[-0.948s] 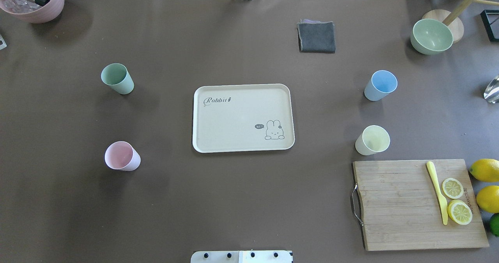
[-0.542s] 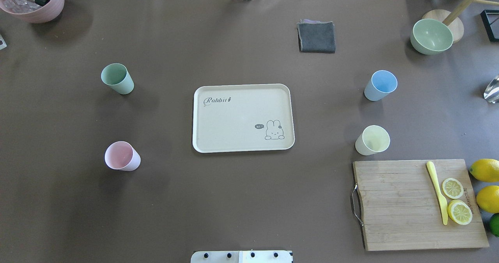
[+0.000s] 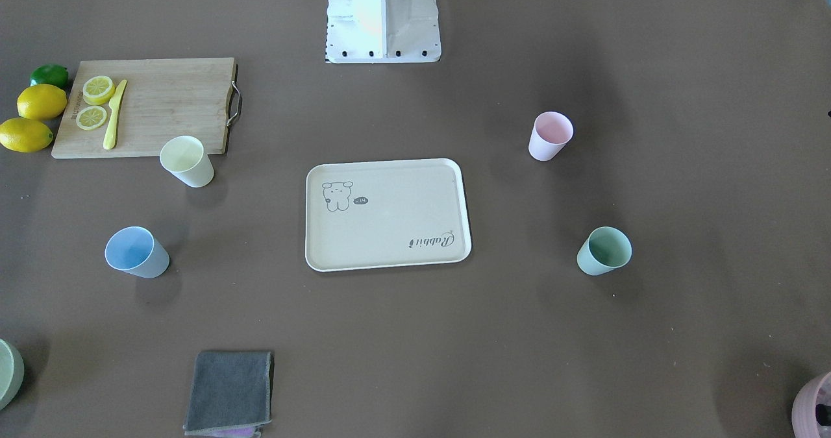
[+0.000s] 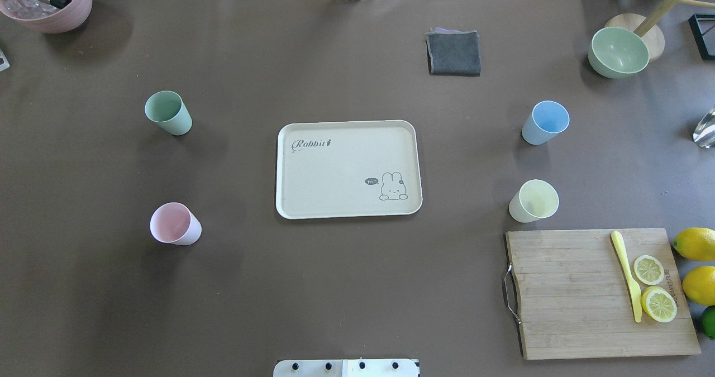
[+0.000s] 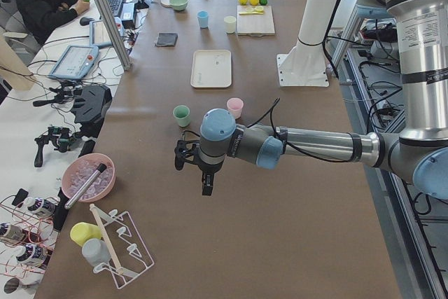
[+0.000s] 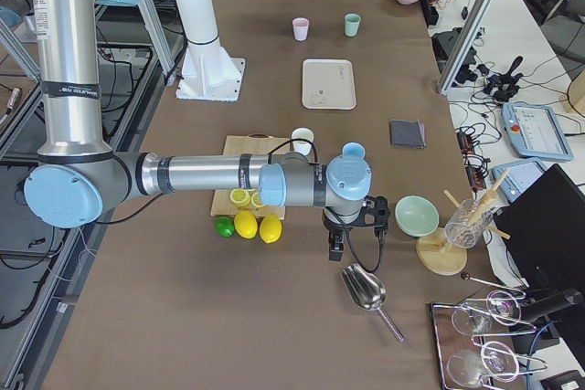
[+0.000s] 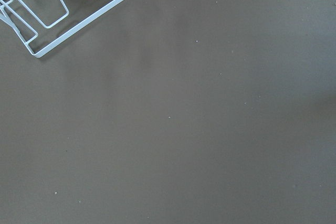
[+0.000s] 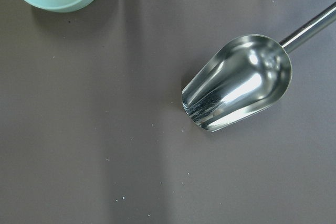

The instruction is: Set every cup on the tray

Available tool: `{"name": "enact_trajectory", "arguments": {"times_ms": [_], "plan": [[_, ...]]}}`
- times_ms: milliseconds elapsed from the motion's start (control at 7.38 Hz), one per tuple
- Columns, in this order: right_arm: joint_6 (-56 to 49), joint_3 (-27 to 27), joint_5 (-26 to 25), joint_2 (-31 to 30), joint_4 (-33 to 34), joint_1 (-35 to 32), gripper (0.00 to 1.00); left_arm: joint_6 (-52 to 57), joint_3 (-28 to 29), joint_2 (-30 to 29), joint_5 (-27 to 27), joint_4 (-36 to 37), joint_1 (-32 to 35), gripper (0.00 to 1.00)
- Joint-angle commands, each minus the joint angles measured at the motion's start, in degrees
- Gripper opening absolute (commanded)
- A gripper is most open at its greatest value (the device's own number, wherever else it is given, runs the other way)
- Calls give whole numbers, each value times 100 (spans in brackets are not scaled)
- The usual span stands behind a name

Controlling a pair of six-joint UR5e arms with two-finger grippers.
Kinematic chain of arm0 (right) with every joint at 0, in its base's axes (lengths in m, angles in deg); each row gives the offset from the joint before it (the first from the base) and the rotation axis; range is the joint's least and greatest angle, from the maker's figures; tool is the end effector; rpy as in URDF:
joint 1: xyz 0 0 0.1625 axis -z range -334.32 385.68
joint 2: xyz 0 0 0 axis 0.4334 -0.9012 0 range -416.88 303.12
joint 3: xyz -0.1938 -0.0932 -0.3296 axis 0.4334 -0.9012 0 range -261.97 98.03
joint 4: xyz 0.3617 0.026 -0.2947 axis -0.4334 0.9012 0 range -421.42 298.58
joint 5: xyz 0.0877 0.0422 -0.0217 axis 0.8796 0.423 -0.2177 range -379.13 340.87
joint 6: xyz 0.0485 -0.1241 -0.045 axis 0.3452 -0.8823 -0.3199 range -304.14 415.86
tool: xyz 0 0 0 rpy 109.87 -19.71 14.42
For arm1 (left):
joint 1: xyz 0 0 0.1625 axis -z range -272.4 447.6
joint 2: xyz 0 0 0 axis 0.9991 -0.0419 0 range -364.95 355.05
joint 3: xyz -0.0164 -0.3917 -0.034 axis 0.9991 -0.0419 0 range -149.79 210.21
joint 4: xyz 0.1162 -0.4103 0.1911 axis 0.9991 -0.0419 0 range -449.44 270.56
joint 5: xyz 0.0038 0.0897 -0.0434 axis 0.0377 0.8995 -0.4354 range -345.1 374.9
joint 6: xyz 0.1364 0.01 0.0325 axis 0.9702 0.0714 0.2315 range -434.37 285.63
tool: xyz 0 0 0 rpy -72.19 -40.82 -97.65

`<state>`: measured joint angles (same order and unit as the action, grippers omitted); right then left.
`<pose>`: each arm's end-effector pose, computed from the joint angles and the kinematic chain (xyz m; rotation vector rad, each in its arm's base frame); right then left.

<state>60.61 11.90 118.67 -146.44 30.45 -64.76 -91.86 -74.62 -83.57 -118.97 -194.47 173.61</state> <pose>0.0334 -0.5530 0.6125 0.0088 -0.8353 0.0676 -0.0014 -0.4974 0.5859 0.1595 0.8025 -0.0989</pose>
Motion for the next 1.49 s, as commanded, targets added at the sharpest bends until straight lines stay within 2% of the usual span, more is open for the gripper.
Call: {"name": "enact_trajectory", "arguments": {"times_ms": [0, 271, 542, 812, 948, 1083, 1219, 1354], "plan": [[18, 78, 0, 0, -3, 0, 100, 0, -64, -39, -7, -27, -5, 98], [27, 209, 0, -52, 6, 0, 100, -8, -82, -241, -7, -367, -58, 98], [96, 315, 0, -79, 6, 0, 100, -514, -65, -556, -51, -1149, -380, 98], [220, 430, 9, -79, 6, 0, 100, -3203, -108, -1100, 44, -1134, -1379, 98], [220, 430, 1, -70, 6, 0, 100, -3826, -326, -1190, 385, -1134, -1829, 98], [229, 430, 0, -70, 6, 0, 100, -3954, -720, -1034, 832, -1126, -2259, 98], [229, 456, 0, -70, 6, 9, 100, -4086, -959, -867, 1054, -1117, -2638, 98], [368, 509, 0, -53, -3, 52, 100, -4174, -987, -839, 1639, -1099, -3346, 98]]}}
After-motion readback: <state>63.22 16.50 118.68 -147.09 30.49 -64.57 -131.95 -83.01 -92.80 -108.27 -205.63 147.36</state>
